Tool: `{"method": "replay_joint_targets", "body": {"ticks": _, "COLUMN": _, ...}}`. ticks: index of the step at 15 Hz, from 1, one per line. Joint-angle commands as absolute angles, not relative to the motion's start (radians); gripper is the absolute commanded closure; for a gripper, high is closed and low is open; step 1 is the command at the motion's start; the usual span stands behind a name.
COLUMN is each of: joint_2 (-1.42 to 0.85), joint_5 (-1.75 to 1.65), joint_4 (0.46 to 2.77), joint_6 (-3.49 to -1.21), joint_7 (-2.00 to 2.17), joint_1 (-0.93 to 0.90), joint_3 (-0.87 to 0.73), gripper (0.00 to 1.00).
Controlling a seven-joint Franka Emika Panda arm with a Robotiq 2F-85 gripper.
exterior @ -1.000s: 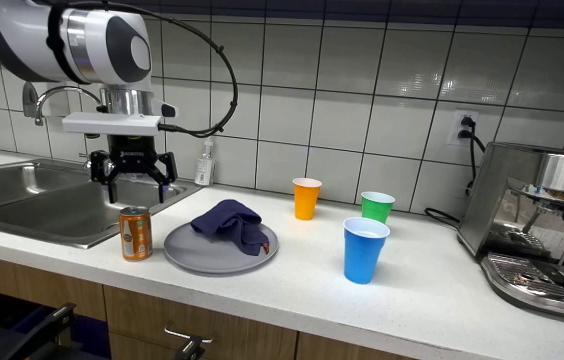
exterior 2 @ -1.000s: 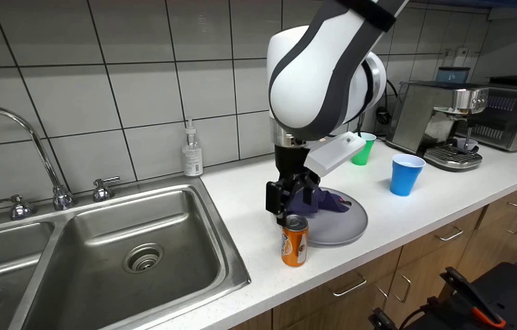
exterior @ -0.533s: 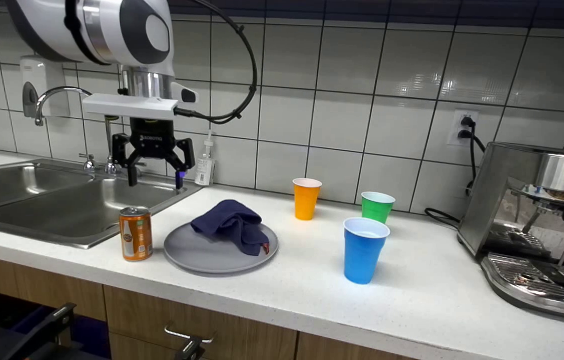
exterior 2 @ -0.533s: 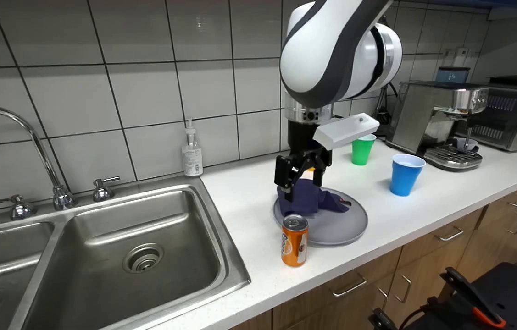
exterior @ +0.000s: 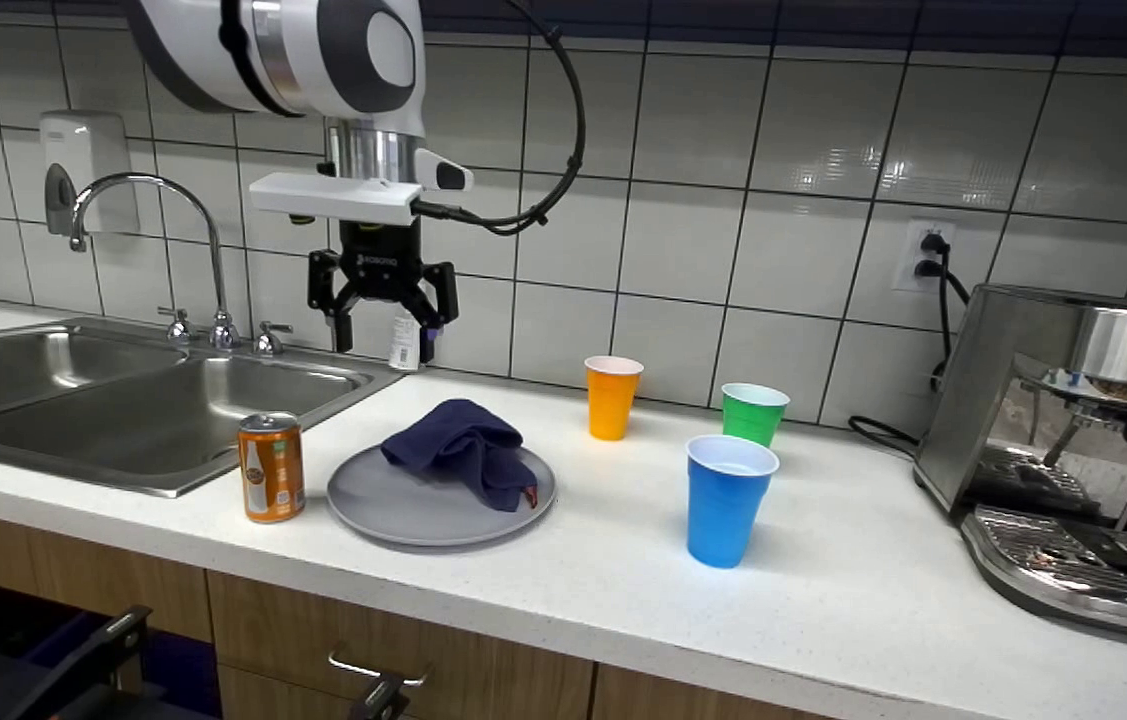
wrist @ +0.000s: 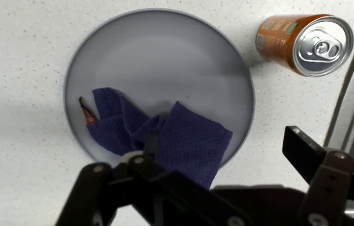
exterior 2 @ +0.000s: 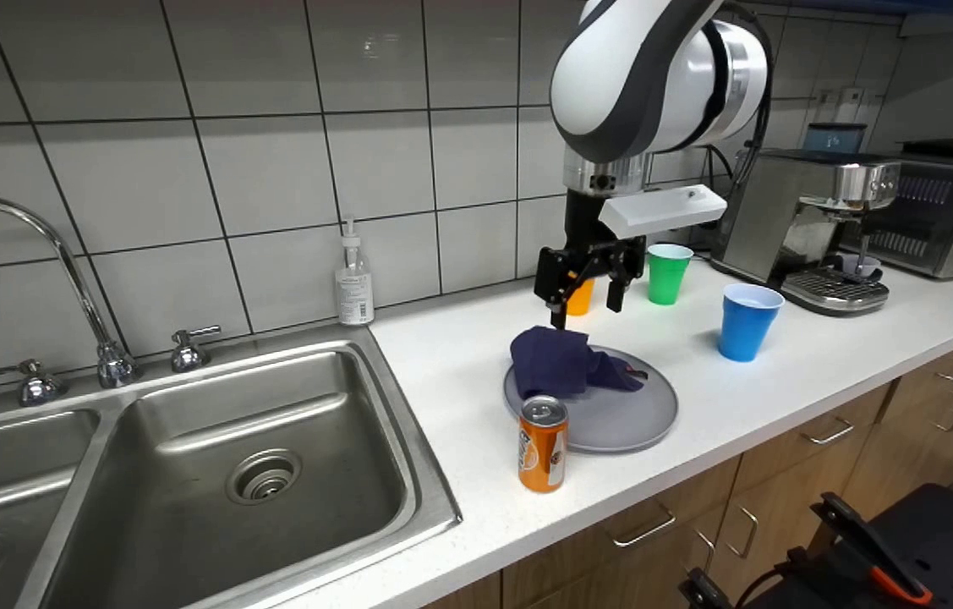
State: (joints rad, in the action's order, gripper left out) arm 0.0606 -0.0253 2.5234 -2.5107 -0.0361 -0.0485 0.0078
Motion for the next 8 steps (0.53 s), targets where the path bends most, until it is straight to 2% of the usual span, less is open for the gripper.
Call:
{"method": "replay_joint_targets", "body": {"ticks": 1, "joint_2": 0.037, "joint_5": 0.008, "joint_4": 2.461, "joint_6": -2.433, "joint_7": 0.037, "joint_1": -0.018, "joint_3": -0.006, "gripper": 0.00}}
{"method": "replay_joint_targets", "body": {"ticks": 2, "joint_2": 0.054, "joint_5": -0.018, "joint_4": 2.504, "joint_6": -2.486, "joint_7": 0.001, "joint_1": -0.026, "joint_3": 0.003, "gripper": 0.00}}
{"method": "replay_joint_targets", "body": {"ticks": 8, "joint_2": 0.049, "joint_5": -0.016, "joint_4": 2.503, "joint_6": -2.484, "joint_7": 0.002, "joint_1": -0.024, "joint_3": 0.002, "gripper": 0.00}}
